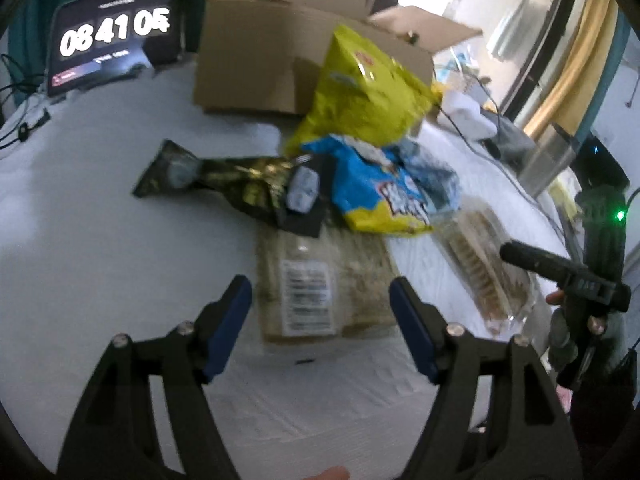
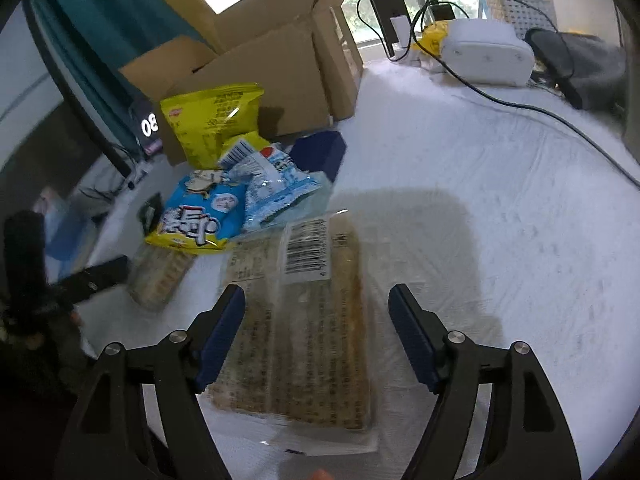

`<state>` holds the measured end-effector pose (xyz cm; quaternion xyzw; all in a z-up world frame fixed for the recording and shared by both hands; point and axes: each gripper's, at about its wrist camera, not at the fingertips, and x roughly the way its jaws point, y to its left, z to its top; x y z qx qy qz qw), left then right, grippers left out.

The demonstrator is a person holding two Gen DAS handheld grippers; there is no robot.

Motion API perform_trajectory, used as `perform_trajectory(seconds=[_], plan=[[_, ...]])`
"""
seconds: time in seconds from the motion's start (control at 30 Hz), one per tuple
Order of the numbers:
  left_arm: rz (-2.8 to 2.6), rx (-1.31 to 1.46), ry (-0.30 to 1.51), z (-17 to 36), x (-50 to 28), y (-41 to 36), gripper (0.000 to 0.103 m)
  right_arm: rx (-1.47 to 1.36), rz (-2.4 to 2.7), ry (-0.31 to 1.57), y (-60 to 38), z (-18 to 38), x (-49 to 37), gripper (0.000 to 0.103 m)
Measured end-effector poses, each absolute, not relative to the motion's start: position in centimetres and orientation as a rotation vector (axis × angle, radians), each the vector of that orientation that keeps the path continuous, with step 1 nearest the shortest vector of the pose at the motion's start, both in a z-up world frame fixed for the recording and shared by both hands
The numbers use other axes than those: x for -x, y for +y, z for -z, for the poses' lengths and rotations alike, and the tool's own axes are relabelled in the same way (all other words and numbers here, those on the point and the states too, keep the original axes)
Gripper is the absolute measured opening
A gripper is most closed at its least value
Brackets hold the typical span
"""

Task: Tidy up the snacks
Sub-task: 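Close the right gripper on a clear-wrapped bread pack, then grasp another clear bread pack with the left gripper while the right lifts its pack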

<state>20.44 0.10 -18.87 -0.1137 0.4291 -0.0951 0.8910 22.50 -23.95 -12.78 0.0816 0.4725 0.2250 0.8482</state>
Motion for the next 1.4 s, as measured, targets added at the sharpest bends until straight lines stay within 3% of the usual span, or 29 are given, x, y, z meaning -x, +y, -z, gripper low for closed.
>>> perform_trajectory(seconds=[0.13, 0.37, 0.6, 0.77, 0.97, 1.13, 1.4], plan=[[0.217, 0.26, 0.92, 19.8, -21.3, -0.2, 0.089, -0.193, -0.485, 0.995, -24.0, 12.8, -22.5, 0.077], [0.21, 0.283, 0.917, 19.9, -22.0, -0.4, 0.09, -0.159, -0.499, 1.02, -22.5, 12.7, -22.1, 0.076], [0.324, 0.274, 0.925, 19.7, -21.8, -2.0, 0.089, -0.146, -0.545, 1.031, -19.7, 12.7, -21.6, 0.047], [0.348, 0.351, 0.894, 19.3, -21.7, -1.3, 0.089, -0.148, -0.53, 1.022, -19.2, 12.3, -21.4, 0.04], [0.371, 0.363, 0.797, 17.4, -21.3, -0.7, 0.071, -0.134, -0.56, 0.94, -19.4, 10.0, -20.1, 0.024], [0.407, 0.405, 0.751, 16.3, -22.1, -0.6, 0.056, -0.091, -0.552, 0.89, -18.8, 8.5, -19.8, 0.022], [0.298, 0.637, 0.776, 18.6, -24.5, 0.7, 0.056, -0.061, -0.547, 0.876, -18.5, 8.2, -20.1, 0.021]])
